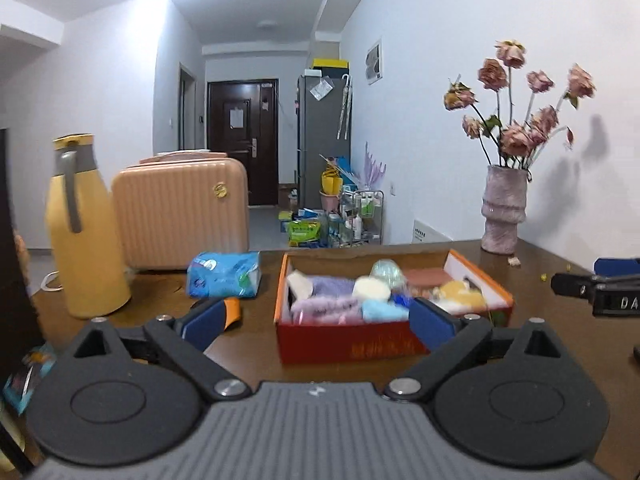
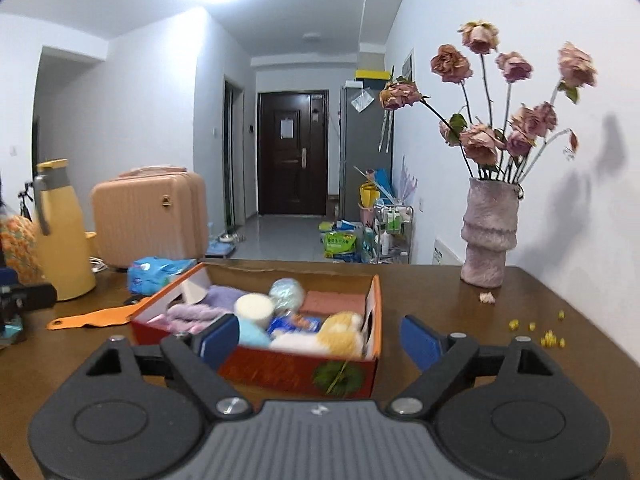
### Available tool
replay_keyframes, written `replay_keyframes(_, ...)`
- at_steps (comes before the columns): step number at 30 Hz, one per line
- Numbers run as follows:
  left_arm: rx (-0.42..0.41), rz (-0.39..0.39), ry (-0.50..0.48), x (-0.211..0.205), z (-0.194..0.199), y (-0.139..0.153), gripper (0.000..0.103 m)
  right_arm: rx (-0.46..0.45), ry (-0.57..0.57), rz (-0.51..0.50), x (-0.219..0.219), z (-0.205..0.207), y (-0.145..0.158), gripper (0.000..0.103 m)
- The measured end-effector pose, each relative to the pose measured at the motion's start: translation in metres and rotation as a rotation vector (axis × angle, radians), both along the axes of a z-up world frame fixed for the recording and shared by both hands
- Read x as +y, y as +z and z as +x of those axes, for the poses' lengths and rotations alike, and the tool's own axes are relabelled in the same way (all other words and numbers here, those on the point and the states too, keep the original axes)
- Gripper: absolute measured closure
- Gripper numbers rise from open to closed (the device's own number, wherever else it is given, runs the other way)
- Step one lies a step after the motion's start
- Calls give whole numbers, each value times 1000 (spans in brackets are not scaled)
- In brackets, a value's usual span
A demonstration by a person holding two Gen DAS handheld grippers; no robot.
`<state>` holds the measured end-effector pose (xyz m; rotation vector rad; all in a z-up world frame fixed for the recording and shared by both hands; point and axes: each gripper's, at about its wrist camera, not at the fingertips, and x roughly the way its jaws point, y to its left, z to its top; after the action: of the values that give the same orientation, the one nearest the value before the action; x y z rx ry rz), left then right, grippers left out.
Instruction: Organize soft objects
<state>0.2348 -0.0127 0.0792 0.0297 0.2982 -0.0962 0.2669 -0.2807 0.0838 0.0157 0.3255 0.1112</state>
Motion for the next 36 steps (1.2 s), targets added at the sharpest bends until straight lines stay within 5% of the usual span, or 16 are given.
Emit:
replay_keyframes(10, 11, -93, 21, 20, -139, -40, 0, -37, 18, 19, 21, -142, -46, 13)
replay_keyframes(17, 22, -44, -21, 15, -198, -53, 0, -8, 85, 14, 53, -221, -71, 13)
replay_keyframes(36, 5, -17, -3, 20, -203, -51, 0, 30, 76, 27, 58, -226, -71, 11)
